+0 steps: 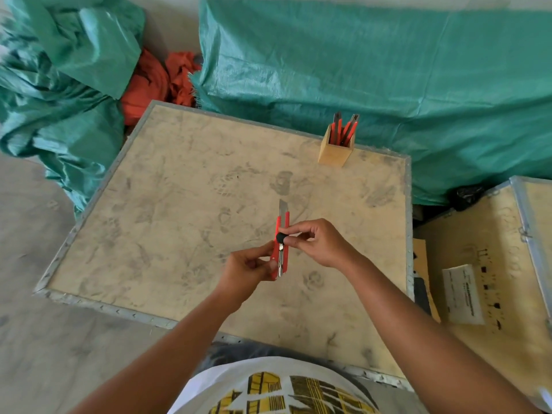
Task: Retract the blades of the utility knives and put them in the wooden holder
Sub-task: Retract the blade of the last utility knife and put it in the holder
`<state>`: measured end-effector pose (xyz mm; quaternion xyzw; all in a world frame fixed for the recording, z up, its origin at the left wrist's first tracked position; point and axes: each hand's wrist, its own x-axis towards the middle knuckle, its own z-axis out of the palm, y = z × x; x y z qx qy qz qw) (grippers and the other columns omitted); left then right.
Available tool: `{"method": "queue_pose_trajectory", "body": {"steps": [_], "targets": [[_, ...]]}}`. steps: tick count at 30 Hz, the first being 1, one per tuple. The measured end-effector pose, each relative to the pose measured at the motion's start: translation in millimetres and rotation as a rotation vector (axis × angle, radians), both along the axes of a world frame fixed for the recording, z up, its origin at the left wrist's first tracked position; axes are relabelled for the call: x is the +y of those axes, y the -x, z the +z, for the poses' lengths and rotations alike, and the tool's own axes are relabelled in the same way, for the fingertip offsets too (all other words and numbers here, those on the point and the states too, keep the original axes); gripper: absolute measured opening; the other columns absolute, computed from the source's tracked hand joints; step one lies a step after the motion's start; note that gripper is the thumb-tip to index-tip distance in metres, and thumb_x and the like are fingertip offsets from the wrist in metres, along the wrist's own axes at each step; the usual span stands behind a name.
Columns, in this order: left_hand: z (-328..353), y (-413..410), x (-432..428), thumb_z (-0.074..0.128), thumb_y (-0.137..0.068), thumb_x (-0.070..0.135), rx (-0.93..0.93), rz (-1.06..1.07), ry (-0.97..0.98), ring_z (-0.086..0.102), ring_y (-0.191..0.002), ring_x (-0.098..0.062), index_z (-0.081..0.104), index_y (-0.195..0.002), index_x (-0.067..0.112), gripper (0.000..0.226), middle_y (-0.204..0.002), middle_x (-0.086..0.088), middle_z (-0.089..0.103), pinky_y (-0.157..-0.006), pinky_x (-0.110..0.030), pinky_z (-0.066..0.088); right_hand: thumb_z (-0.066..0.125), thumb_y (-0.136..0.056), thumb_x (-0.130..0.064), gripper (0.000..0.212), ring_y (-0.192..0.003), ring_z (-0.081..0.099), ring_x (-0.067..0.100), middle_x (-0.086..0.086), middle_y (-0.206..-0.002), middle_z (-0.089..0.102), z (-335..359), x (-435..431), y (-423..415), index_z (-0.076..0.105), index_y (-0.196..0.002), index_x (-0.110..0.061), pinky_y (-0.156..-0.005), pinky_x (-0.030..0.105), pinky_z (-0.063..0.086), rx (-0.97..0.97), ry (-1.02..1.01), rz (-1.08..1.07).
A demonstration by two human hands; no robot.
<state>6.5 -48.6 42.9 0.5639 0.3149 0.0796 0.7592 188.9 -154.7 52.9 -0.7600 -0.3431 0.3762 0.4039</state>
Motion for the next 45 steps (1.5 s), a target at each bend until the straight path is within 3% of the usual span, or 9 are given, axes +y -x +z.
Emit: {"method": "queue_pose_trajectory", "body": {"steps": [3, 10, 13, 17, 21, 28, 31, 37, 45], "targets": [[14, 2, 18, 0.067, -0.087, -0.007, -0.075, -0.020, 0.046, 0.074, -0.073, -0.014, 0.076, -0.109, 0.028, 0.042, -0.094, -0.003, 0.080, -0.071, -0.029, 0.061, 0.080, -0.087, -0.019, 0.023, -0.096, 0.075, 0.024, -0.012, -0.105, 0.080, 14, 5, 9, 0.080, -0.106, -0.034, -0.092, 0.039, 0.059, 0.009, -0.014, 0.039], [32, 8, 55, 0.068, -0.085, -0.007, -0.116, -0.038, 0.057, 0.075, -0.086, -0.024, 0.075, -0.111, 0.026, 0.042, -0.107, -0.006, 0.078, -0.072, -0.032, 0.061, 0.082, -0.086, -0.016, 0.025, -0.100, 0.074, 0.010, -0.008, -0.108, 0.079, 38, 21, 29, 0.081, -0.109, -0.022, -0.089, 0.027, 0.057, -0.022, -0.061, 0.081], [36, 13, 67, 0.073, -0.082, 0.000, -0.143, -0.096, 0.077, 0.075, -0.084, -0.021, 0.071, -0.119, 0.020, 0.042, -0.107, -0.008, 0.077, -0.075, -0.031, 0.060, 0.082, -0.086, -0.019, 0.025, -0.095, 0.074, 0.018, -0.010, -0.107, 0.079, 43, 29, 35, 0.080, -0.110, -0.028, -0.088, 0.032, 0.058, -0.041, -0.058, 0.068], [41, 17, 82, 0.076, -0.076, 0.004, -0.167, -0.146, 0.113, 0.072, -0.089, -0.023, 0.066, -0.126, 0.013, 0.052, -0.111, -0.011, 0.076, -0.080, -0.035, 0.060, 0.080, -0.088, -0.024, 0.037, -0.069, 0.057, 0.009, -0.023, -0.108, 0.076, 50, 35, 44, 0.074, -0.113, -0.049, -0.074, 0.017, 0.054, -0.066, -0.065, 0.039], [45, 16, 91, 0.071, -0.080, -0.009, -0.165, -0.162, 0.100, 0.071, -0.088, -0.025, 0.064, -0.127, 0.007, 0.050, -0.113, -0.009, 0.075, -0.079, -0.035, 0.060, 0.084, -0.082, -0.032, 0.020, -0.069, 0.057, 0.002, -0.013, -0.097, 0.078, 54, 41, 51, 0.079, -0.099, -0.043, -0.077, 0.029, 0.055, -0.113, -0.061, -0.054], [53, 12, 99, 0.069, -0.082, -0.011, -0.197, -0.207, 0.039, 0.070, -0.090, -0.028, 0.062, -0.129, 0.003, 0.049, -0.116, -0.016, 0.073, -0.083, -0.039, 0.060, 0.083, -0.082, -0.035, 0.028, -0.073, 0.057, 0.006, -0.028, -0.106, 0.072, 61, 43, 59, 0.075, -0.106, -0.047, -0.071, 0.013, 0.052, -0.148, -0.094, -0.095], [57, 10, 98, 0.069, -0.082, -0.010, -0.214, -0.224, 0.026, 0.071, -0.089, -0.028, 0.063, -0.128, 0.005, 0.048, -0.114, -0.018, 0.074, -0.083, -0.041, 0.061, 0.083, -0.081, -0.035, 0.025, -0.075, 0.058, 0.010, -0.025, -0.101, 0.073, 63, 40, 59, 0.076, -0.100, -0.050, -0.073, 0.022, 0.055, -0.161, -0.113, -0.111], [60, 6, 90, 0.069, -0.082, -0.011, -0.230, -0.239, 0.018, 0.072, -0.089, -0.029, 0.066, -0.125, 0.008, 0.047, -0.112, -0.013, 0.075, -0.079, -0.037, 0.061, 0.085, -0.076, -0.042, 0.020, -0.071, 0.055, -0.002, -0.031, -0.092, 0.071, 67, 32, 58, 0.075, -0.094, -0.045, -0.063, 0.008, 0.046, -0.192, -0.113, -0.151], [62, -2, 75, 0.078, -0.072, 0.007, -0.234, -0.230, 0.030, 0.071, -0.090, -0.032, 0.068, -0.123, 0.012, 0.052, -0.116, -0.011, 0.074, -0.079, -0.037, 0.060, 0.087, -0.076, -0.040, 0.018, -0.070, 0.058, 0.000, -0.026, -0.081, 0.070, 70, 16, 52, 0.077, -0.092, -0.039, -0.059, 0.011, 0.046, -0.225, -0.145, -0.188]]}}
